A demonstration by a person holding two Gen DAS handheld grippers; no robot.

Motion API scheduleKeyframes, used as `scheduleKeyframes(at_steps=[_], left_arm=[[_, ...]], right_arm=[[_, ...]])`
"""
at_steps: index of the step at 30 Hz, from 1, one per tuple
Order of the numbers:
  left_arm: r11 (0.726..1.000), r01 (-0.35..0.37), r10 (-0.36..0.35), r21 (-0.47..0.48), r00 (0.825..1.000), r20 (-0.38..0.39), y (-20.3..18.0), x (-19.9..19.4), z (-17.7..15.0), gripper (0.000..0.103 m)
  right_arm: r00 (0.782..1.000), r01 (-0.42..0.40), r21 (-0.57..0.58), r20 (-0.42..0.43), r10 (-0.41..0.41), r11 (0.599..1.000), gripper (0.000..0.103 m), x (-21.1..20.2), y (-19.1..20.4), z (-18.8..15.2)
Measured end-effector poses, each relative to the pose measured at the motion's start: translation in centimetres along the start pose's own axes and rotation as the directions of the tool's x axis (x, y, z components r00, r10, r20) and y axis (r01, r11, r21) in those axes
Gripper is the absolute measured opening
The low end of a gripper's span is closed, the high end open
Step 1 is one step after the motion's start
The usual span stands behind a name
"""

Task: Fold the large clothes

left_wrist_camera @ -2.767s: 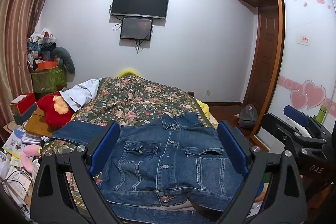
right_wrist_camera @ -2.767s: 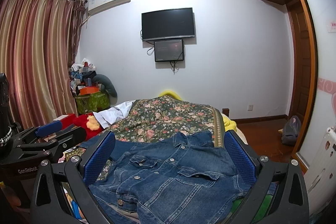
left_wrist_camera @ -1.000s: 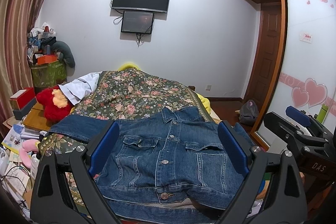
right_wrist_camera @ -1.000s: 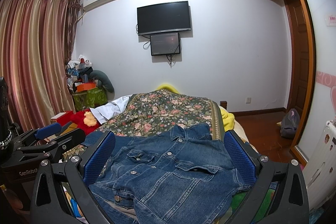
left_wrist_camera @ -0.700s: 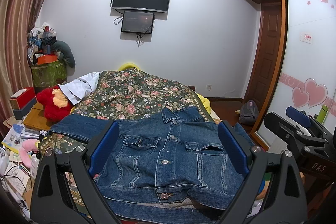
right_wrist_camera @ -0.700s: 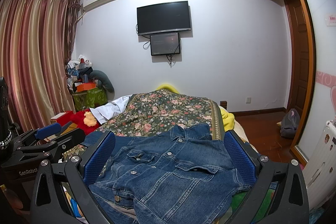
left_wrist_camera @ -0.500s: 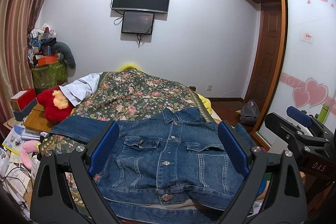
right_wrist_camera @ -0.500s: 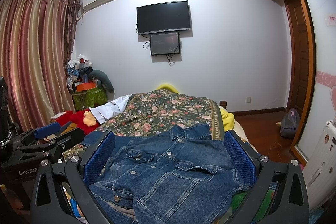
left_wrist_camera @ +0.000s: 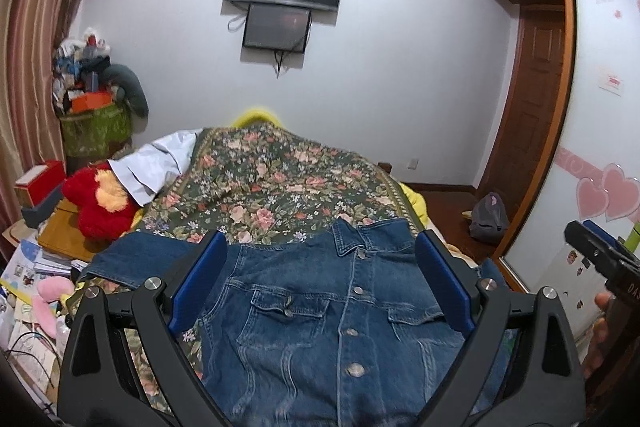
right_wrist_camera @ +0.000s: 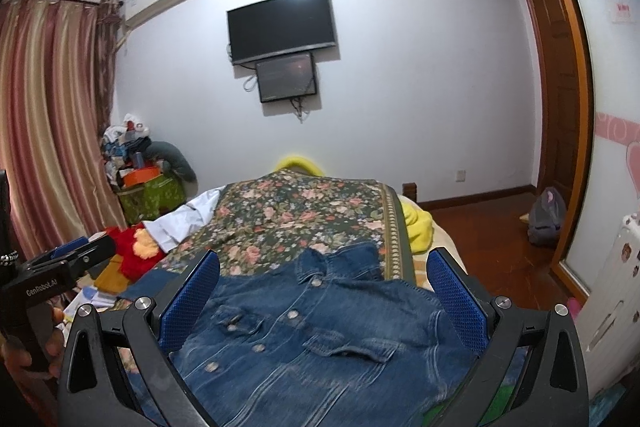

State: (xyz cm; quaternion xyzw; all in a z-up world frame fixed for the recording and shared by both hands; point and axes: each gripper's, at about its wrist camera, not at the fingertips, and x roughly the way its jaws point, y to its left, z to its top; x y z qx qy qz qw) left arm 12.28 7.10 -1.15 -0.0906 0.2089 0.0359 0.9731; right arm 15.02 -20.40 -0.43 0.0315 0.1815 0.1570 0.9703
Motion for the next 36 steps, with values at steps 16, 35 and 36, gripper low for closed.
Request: scheduleKeyframes(at_steps=[16, 35, 36], left_arm=[[0.937, -0.163, 0.011, -0.307, 0.896, -0.443, 14.3, 20.0, -2.1, 0.096], [0.678, -0.338, -0.038, -0.652, 0.87, -0.491, 29.9, 22.4, -10.7, 0.093], [0.675, -0.343, -0.021, -0.653, 0.876, -0.482, 30.3, 22.5, -10.5, 0.088]], right_arm=[[0.866, 0.055, 0.053, -0.499, -0.021, 0.997, 0.103, 23.9, -5.5, -4.0], [0.605, -0.191, -0.138, -0.796, 0.006, 0.972, 0.103, 37.3, 4.5, -13.0], [0.601, -0.192, -0.146, -0.799, -0.001, 0.97, 0.103, 37.6, 4.7, -13.3]])
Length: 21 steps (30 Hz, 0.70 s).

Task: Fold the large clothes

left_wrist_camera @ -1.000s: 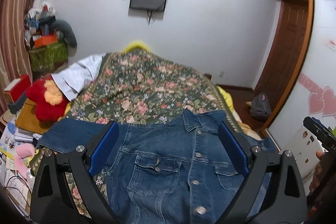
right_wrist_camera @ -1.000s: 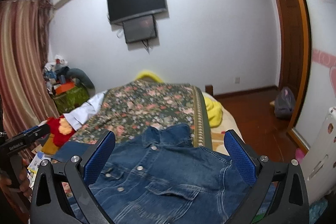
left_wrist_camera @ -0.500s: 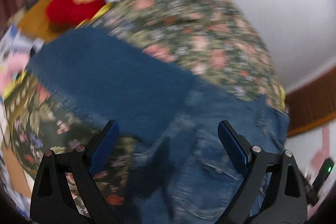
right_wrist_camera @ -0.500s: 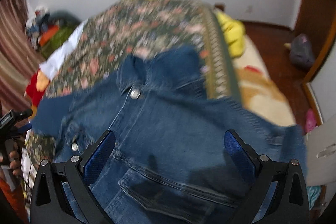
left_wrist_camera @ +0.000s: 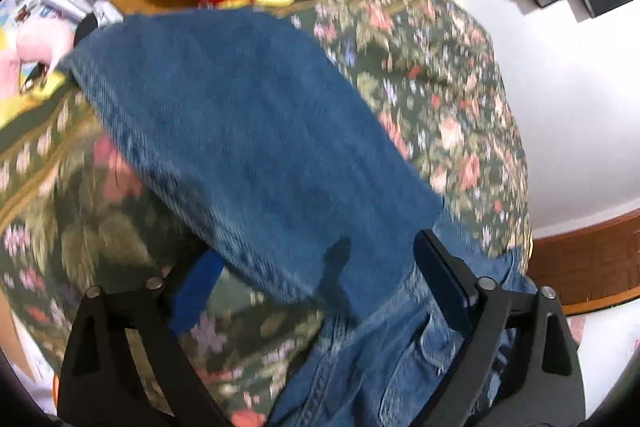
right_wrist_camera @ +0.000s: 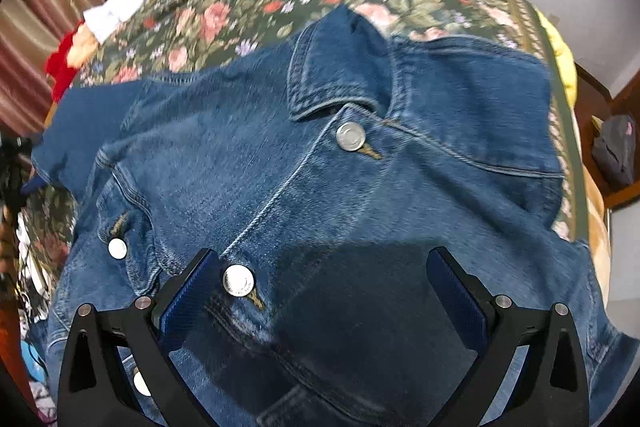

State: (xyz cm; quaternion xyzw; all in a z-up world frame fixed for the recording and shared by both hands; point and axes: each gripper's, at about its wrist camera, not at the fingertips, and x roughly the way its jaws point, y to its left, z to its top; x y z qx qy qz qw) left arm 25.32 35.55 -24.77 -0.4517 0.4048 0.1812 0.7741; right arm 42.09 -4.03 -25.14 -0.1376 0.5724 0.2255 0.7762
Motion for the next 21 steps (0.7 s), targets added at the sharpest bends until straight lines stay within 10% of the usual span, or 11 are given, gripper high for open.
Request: scheduleKeyframes(at_steps=[6, 12, 16, 21], left_arm=[[0.988, -0.15, 0.144, 0.039, 0.98, 0.136, -0.4, -0.1, 2.9, 0.05], [0.909, -0.36, 0.296, 0.211, 0.913, 0.281, -4.6, -1.2, 3.2, 0.016], [0.841, -0.395, 0.226, 0.37, 0.878, 0.423, -10.0, -4.2, 1.2, 0.013], [0.764, -0.251, -0.033, 0.595, 0.905, 0.424, -18.0, -8.0, -2.7, 0.008]], right_arm=[[1.0, -0.015, 0.006, -0.005, 0.015, 1.0, 0.103, 0.6, -0.3, 0.2], [1.0, -0.006, 0.004, -0.004, 0.006, 1.0, 0.103, 0.3, -0.1, 0.0], [1.0, 0.008, 0.003, 0.002, -0.008, 1.0, 0.103, -0.4, -0.1, -0.1], [0.997, 0.04, -0.041, 0.066, -0.038, 0.998, 0.103, -2.9, 0.6, -0.7]])
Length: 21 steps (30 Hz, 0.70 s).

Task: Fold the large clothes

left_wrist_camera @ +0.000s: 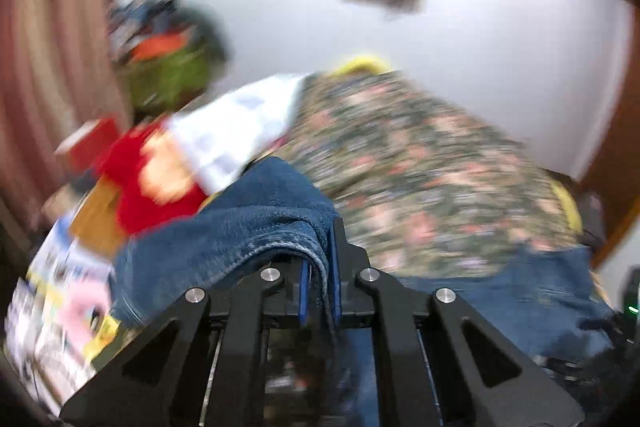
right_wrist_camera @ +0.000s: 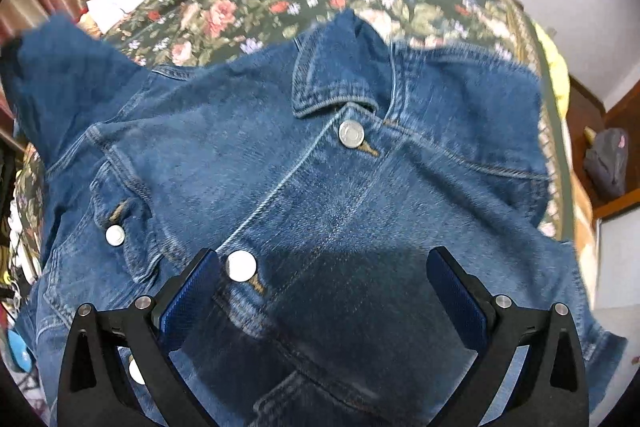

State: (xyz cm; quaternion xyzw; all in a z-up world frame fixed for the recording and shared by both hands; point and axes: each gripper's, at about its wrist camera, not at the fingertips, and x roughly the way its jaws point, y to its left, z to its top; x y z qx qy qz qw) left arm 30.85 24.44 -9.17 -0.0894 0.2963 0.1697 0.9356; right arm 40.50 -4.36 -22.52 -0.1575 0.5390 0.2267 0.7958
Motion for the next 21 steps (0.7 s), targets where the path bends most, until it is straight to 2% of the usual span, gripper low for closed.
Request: scheduleKeyframes(at_steps=[3, 4, 6, 8, 9, 10, 11, 14, 16, 17, 19, 20, 21], left_arm=[[0.986, 0.121, -0.122, 0.111, 0.993, -0.002, -5.2, -1.4, 0.4, 0.008], [0.975, 0.174, -0.171, 0.139, 0.985, -0.034, -7.0, -1.3, 0.1, 0.008], [0.956, 0.24, -0.225, 0.17, 0.969, -0.104, -9.7, -0.4, -0.9, 0.008], [0.932, 0.317, -0.279, 0.178, 0.937, -0.209, -12.1, 1.3, -2.5, 0.008], [0.919, 0.355, -0.302, 0.173, 0.914, -0.27, -13.2, 2.2, -3.5, 0.008], [0.905, 0.393, -0.323, 0.161, 0.883, -0.34, -14.2, 3.3, -4.7, 0.008], [0.898, 0.413, -0.33, 0.152, 0.861, -0.386, -15.0, 4.1, -5.7, 0.008], [0.879, 0.461, -0.33, 0.124, 0.774, -0.54, -16.7, 6.6, -9.5, 0.009], [0.871, 0.476, -0.321, 0.119, 0.737, -0.594, -17.3, 7.4, -11.2, 0.011], [0.872, 0.475, -0.318, 0.115, 0.73, -0.605, -17.5, 7.2, -11.9, 0.015], [0.876, 0.475, -0.328, 0.082, 0.712, -0.62, -17.1, 7.0, -12.1, 0.036], [0.88, 0.47, -0.335, 0.061, 0.707, -0.622, -16.4, 6.8, -11.9, 0.042], [0.884, 0.466, -0.343, 0.046, 0.71, -0.615, -15.6, 6.4, -11.6, 0.05]], right_arm=[[0.999, -0.001, -0.012, 0.047, 0.001, 1.0, 0.103, -2.2, 0.2, -0.4], [0.998, -0.002, -0.01, 0.057, 0.003, 1.0, 0.103, -2.7, 0.1, -0.6], [0.996, -0.005, -0.006, 0.084, 0.005, 1.0, 0.103, -4.2, 0.0, -1.0], [0.994, -0.004, -0.003, 0.108, 0.004, 1.0, 0.103, -5.6, -0.4, -1.7], [0.993, -0.002, -0.001, 0.116, 0.002, 1.0, 0.103, -6.1, -0.5, -2.0], [0.992, 0.001, 0.001, 0.122, -0.002, 1.0, 0.103, -6.6, -0.8, -2.4], [0.992, 0.006, 0.001, 0.127, -0.006, 1.0, 0.103, -7.1, -1.0, -2.7], [0.991, 0.013, 0.003, 0.134, -0.013, 1.0, 0.103, -8.0, -1.4, -3.8], [0.991, 0.011, 0.007, 0.132, -0.012, 1.0, 0.103, -8.3, -1.5, -4.2], [0.991, 0.01, 0.008, 0.133, -0.011, 1.0, 0.103, -8.4, -1.5, -4.5], [0.991, 0.008, 0.008, 0.133, -0.009, 1.0, 0.103, -8.7, -1.4, -4.7], [0.991, 0.006, 0.006, 0.135, -0.007, 1.0, 0.103, -8.8, -1.3, -4.6], [0.99, 0.003, 0.002, 0.141, -0.003, 1.0, 0.103, -9.1, -1.1, -4.5]])
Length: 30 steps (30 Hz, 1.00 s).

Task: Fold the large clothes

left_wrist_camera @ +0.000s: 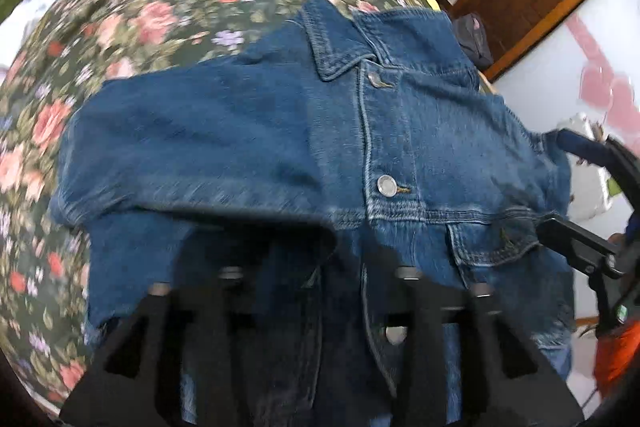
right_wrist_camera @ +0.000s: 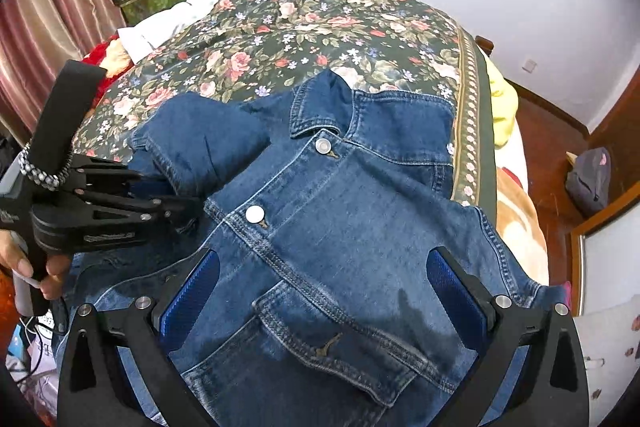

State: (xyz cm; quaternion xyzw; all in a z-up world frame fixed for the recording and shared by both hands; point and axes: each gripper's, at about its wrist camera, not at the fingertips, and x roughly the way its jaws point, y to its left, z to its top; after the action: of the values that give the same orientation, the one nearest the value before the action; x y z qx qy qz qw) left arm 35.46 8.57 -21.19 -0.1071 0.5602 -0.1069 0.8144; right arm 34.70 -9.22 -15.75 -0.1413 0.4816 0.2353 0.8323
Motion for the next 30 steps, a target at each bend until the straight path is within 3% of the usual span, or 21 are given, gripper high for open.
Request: scheduleKeyframes(at_steps=[4, 6, 10, 13, 16, 23, 26, 30], left_arm=[[1.0, -0.023, 0.024, -0.018, 0.995, 0.096, 2.3, -4.4, -1.0, 0.058], [0.997, -0.052, 0.061, -0.06, 0.985, 0.164, 4.5, -7.2, -1.7, 0.063], [0.973, -0.159, 0.199, -0.167, 0.945, 0.258, 9.2, -10.9, -3.1, 0.065], [0.933, -0.259, 0.324, -0.251, 0.907, 0.268, 13.2, -12.3, -4.2, 0.065], [0.905, -0.307, 0.385, -0.294, 0.885, 0.26, 16.2, -13.1, -5.7, 0.065], [0.899, -0.318, 0.389, -0.302, 0.896, 0.215, 19.4, -11.3, -7.4, 0.065], [0.906, -0.334, 0.389, -0.258, 0.899, 0.2, 19.5, -9.8, -7.5, 0.065], [0.92, -0.313, 0.359, -0.235, 0.915, 0.185, 19.6, -8.4, -7.4, 0.065]], right_arm=[[0.999, -0.027, -0.019, 0.018, 0.027, 0.999, 0.103, -0.4, 1.5, 1.2], [0.999, -0.042, -0.04, 0.023, 0.043, 0.998, 0.103, -0.3, 2.9, 2.3], [0.996, -0.082, -0.1, 0.017, 0.084, 0.992, 0.103, 0.6, 7.0, 4.9], [0.994, -0.105, -0.17, 0.004, 0.107, 0.98, 0.103, 1.9, 10.7, 6.5], [0.992, -0.122, -0.254, -0.036, 0.117, 0.959, 0.103, 4.7, 15.1, 8.2], [0.989, -0.119, -0.357, -0.125, 0.079, 0.926, 0.101, 12.8, 21.7, 10.4], [0.985, -0.102, -0.395, -0.166, 0.038, 0.913, 0.099, 15.9, 23.2, 10.6], [0.989, -0.065, -0.438, -0.151, -0.002, 0.897, 0.096, 18.5, 23.8, 10.3]])
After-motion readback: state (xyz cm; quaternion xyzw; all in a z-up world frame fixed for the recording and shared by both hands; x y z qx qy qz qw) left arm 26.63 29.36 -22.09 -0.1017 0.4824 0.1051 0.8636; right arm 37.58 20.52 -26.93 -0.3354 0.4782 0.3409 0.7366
